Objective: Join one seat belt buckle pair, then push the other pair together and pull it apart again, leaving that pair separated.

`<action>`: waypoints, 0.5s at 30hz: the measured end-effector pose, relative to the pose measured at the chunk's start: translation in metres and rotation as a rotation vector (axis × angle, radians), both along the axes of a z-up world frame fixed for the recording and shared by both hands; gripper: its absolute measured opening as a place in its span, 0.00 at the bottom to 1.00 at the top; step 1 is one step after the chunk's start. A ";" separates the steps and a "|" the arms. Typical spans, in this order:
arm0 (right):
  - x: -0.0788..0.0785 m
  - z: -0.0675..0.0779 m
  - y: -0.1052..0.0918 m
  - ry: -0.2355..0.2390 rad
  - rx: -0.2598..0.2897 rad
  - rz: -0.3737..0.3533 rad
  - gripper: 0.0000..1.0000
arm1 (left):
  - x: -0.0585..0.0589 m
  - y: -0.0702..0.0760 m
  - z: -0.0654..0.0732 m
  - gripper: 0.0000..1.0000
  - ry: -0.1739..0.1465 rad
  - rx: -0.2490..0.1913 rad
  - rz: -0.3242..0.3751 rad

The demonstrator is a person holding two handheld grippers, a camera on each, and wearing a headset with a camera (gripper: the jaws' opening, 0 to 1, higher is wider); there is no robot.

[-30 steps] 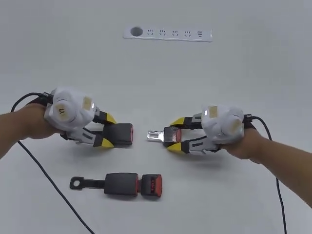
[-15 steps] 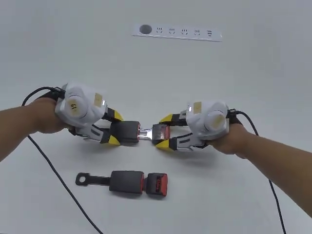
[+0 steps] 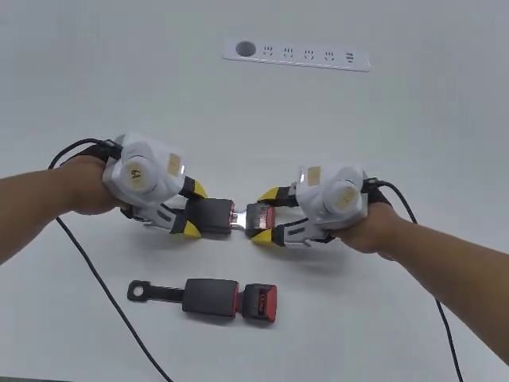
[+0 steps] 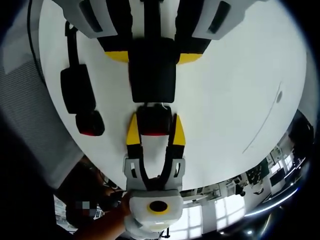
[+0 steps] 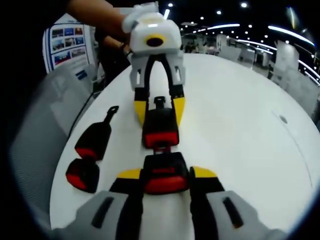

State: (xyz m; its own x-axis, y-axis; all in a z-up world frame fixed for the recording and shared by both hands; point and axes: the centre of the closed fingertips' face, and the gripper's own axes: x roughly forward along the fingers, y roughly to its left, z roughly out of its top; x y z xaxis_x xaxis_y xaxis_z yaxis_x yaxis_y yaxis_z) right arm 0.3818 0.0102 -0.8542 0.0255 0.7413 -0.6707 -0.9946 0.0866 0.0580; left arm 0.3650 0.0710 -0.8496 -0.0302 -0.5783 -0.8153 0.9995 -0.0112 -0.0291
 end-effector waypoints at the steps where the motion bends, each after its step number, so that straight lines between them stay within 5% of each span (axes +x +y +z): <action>1: 0.001 0.000 0.003 0.002 0.005 -0.008 0.36 | 0.000 0.000 0.000 0.33 -0.010 0.002 -0.014; 15: -0.003 -0.002 0.015 -0.013 -0.065 -0.048 0.35 | 0.002 0.001 -0.001 0.33 -0.012 -0.001 0.015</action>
